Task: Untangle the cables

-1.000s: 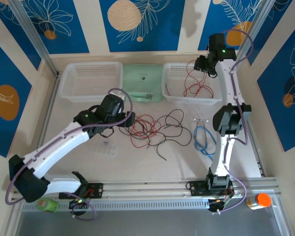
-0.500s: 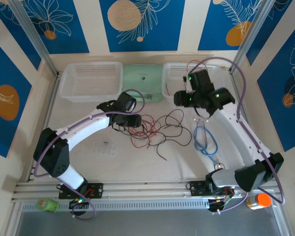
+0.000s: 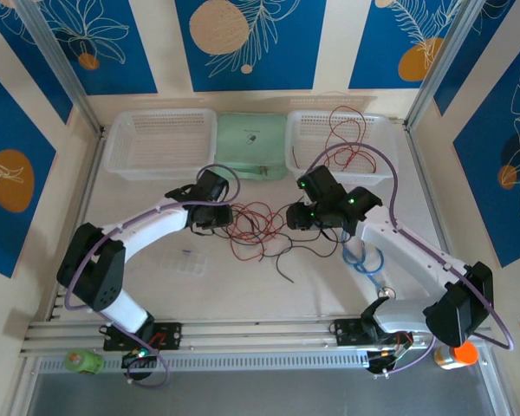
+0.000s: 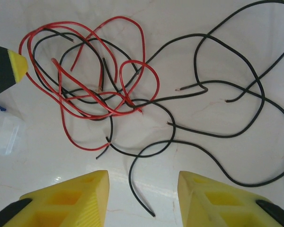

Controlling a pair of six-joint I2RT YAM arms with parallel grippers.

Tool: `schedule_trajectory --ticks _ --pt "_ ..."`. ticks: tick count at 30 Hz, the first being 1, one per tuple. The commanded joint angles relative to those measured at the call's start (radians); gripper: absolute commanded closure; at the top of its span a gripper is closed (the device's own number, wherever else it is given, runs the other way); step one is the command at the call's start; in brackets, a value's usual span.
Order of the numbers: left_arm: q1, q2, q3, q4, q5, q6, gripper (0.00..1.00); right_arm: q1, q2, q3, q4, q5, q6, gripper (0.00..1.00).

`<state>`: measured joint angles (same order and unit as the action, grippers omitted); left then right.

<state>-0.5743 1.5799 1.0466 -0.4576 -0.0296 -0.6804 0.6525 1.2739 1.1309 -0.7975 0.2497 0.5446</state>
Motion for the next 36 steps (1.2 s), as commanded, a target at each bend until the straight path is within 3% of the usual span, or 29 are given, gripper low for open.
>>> schedule_trajectory --ticks 1,6,11,17,26,36 --pt "0.013 0.018 -0.018 0.055 -0.012 -0.025 0.67 0.012 0.02 0.011 0.032 -0.013 0.029 0.58" --pt "0.026 0.041 -0.048 0.119 0.005 -0.03 0.74 0.018 0.033 0.018 0.032 -0.009 0.031 0.59" --pt "0.033 0.034 -0.033 0.12 -0.003 -0.012 1.0 0.025 0.036 0.018 0.031 -0.039 0.026 0.58" --pt "0.027 -0.126 0.057 0.011 0.014 0.052 1.0 0.076 0.125 0.025 0.078 -0.09 0.028 0.52" --pt "0.004 -0.289 0.232 -0.217 0.155 0.147 1.0 0.124 0.283 0.098 0.273 -0.2 0.111 0.46" --pt "-0.023 -0.336 0.497 -0.339 0.202 0.211 1.0 0.213 0.185 -0.005 0.497 -0.087 -0.207 0.38"
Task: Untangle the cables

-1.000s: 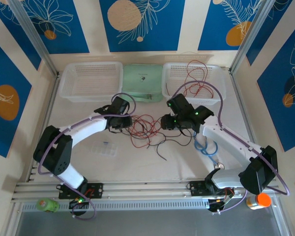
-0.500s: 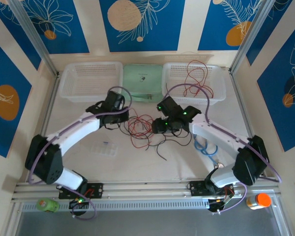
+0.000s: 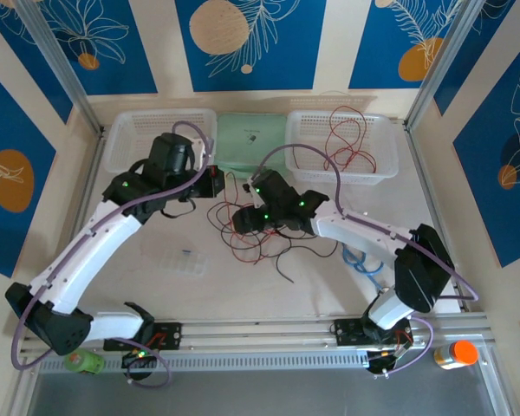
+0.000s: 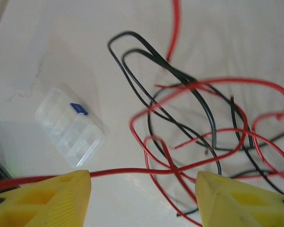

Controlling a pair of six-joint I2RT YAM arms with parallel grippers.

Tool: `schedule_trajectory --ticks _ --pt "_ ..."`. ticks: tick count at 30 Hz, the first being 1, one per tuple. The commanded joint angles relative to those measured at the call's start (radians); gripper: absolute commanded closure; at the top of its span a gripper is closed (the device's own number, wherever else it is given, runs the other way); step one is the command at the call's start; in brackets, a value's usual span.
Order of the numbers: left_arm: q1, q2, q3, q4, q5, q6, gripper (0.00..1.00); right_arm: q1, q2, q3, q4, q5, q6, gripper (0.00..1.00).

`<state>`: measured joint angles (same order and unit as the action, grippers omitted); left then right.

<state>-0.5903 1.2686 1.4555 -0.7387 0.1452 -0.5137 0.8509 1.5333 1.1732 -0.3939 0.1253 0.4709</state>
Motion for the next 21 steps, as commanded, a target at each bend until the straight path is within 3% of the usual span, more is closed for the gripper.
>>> schedule_trajectory --ticks 1,5,9,15,21 --pt "-0.008 -0.019 0.121 -0.069 0.03 0.051 1.0 0.016 -0.096 -0.067 0.107 0.054 -0.146 0.37" --pt "-0.011 0.0 0.223 -0.088 0.046 0.066 1.0 -0.009 -0.159 -0.096 0.12 0.146 -0.16 0.37" --pt "-0.016 0.007 0.291 -0.089 0.063 0.072 1.0 -0.049 -0.182 -0.106 0.197 0.145 -0.157 0.37" --pt "-0.021 0.004 0.31 -0.116 0.028 0.075 1.0 -0.072 -0.06 0.027 0.151 0.127 -0.159 0.39" --pt "-0.022 -0.019 0.103 -0.108 0.012 0.034 0.81 -0.068 -0.072 -0.011 0.049 0.223 -0.075 0.42"
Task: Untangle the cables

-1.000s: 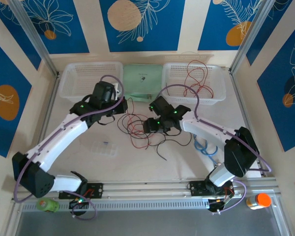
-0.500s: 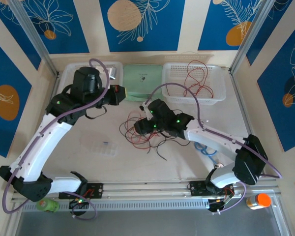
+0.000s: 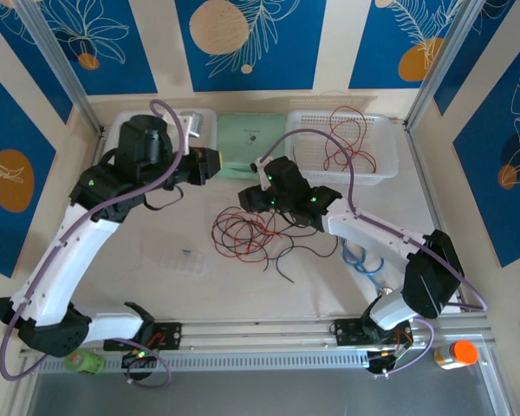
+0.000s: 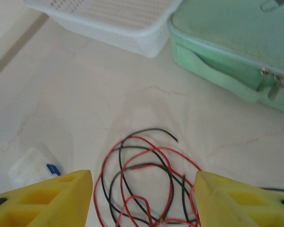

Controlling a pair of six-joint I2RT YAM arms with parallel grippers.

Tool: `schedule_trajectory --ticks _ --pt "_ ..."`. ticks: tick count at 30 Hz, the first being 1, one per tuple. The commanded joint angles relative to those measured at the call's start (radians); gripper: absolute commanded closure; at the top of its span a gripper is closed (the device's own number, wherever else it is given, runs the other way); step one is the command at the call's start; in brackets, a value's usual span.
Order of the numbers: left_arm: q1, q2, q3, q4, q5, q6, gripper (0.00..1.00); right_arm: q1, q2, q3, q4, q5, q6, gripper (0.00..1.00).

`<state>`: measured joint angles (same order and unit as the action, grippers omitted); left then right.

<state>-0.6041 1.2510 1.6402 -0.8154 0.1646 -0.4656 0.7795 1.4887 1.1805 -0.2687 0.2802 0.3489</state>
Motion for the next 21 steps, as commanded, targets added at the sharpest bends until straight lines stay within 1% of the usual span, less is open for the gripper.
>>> schedule_trajectory --ticks 1,3,5,8,10,12,13,15,18,21 --pt "-0.009 0.003 -0.135 -0.014 0.014 -0.027 0.8 -0.001 -0.049 -0.04 -0.096 0.095 0.071 0.43" --pt "-0.021 0.02 -0.239 0.042 0.059 -0.059 0.76 -0.014 -0.097 -0.079 -0.144 0.127 0.104 0.43" --pt "-0.05 0.054 -0.338 0.111 0.095 -0.096 0.68 -0.034 -0.142 -0.111 -0.197 0.131 0.131 0.43" --pt "-0.107 0.137 -0.425 0.215 0.124 -0.143 0.6 -0.061 -0.183 -0.142 -0.267 0.128 0.163 0.43" --pt "-0.147 0.204 -0.449 0.277 0.137 -0.173 0.54 -0.075 -0.209 -0.163 -0.288 0.13 0.178 0.43" --pt "-0.182 0.26 -0.462 0.338 0.128 -0.202 0.46 -0.089 -0.237 -0.182 -0.294 0.125 0.187 0.43" --pt "-0.195 0.286 -0.468 0.363 0.115 -0.217 0.39 -0.097 -0.253 -0.189 -0.295 0.12 0.189 0.43" --pt "-0.206 0.322 -0.482 0.419 0.093 -0.247 0.31 -0.109 -0.281 -0.201 -0.292 0.11 0.193 0.43" --pt "-0.206 0.358 -0.506 0.484 0.049 -0.289 0.24 -0.123 -0.312 -0.212 -0.291 0.1 0.194 0.43" --pt "-0.206 0.41 -0.503 0.501 0.015 -0.303 0.22 -0.133 -0.333 -0.227 -0.295 0.093 0.197 0.43"
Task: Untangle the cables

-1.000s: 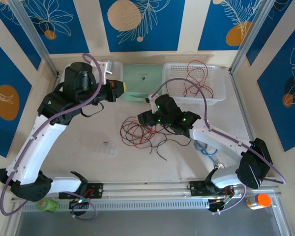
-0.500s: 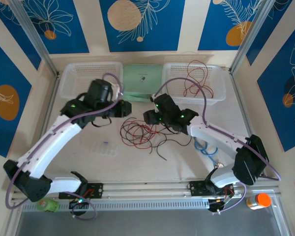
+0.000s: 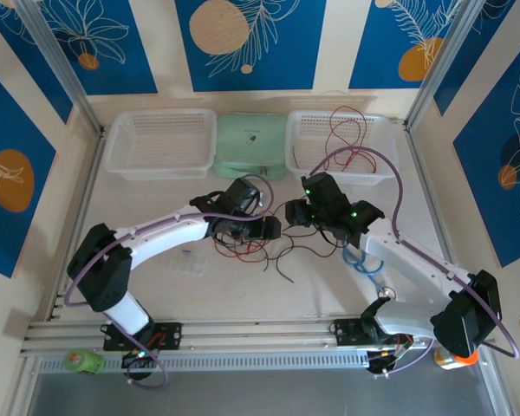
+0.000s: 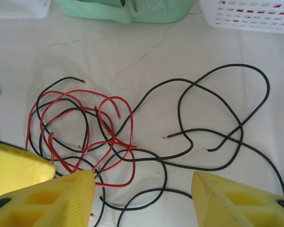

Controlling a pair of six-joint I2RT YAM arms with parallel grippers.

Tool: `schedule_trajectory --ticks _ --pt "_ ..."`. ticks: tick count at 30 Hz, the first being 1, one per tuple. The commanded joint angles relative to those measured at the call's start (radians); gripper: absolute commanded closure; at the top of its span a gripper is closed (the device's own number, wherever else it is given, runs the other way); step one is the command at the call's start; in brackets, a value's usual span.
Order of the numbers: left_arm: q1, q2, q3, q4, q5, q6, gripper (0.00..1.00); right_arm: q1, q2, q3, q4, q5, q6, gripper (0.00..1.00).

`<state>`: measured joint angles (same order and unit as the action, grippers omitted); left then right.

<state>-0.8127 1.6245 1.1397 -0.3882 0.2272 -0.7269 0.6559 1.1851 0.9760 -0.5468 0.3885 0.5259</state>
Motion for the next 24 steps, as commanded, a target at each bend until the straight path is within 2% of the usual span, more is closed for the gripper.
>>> schedule_trajectory --ticks 1,3,6,9,11,13,18,24 --pt "0.002 0.057 0.005 0.074 -0.054 -0.042 0.22 -0.014 -0.036 -0.027 -0.019 -0.018 0.02 0.43" --pt "0.003 0.104 0.026 0.074 -0.073 -0.04 0.22 -0.02 -0.049 -0.037 -0.021 -0.019 0.022 0.43" --pt "0.005 0.164 0.062 0.083 -0.128 -0.03 0.29 -0.03 -0.075 -0.054 -0.025 -0.026 0.026 0.44" --pt "0.006 0.187 0.095 0.103 -0.167 -0.022 0.57 -0.038 -0.105 -0.068 -0.034 -0.028 0.032 0.43" --pt "0.004 0.177 0.113 0.116 -0.169 -0.022 0.83 -0.045 -0.126 -0.081 -0.04 -0.03 0.037 0.43" --pt "0.005 0.154 0.13 0.108 -0.165 -0.016 1.0 -0.056 -0.144 -0.092 -0.041 -0.036 0.041 0.44" --pt "0.004 0.032 0.195 -0.009 -0.154 0.029 1.0 -0.095 -0.146 -0.119 -0.021 -0.091 0.042 0.44" --pt "0.004 -0.113 0.335 -0.234 -0.129 0.117 1.0 -0.111 -0.073 -0.115 0.039 -0.225 0.068 0.44"
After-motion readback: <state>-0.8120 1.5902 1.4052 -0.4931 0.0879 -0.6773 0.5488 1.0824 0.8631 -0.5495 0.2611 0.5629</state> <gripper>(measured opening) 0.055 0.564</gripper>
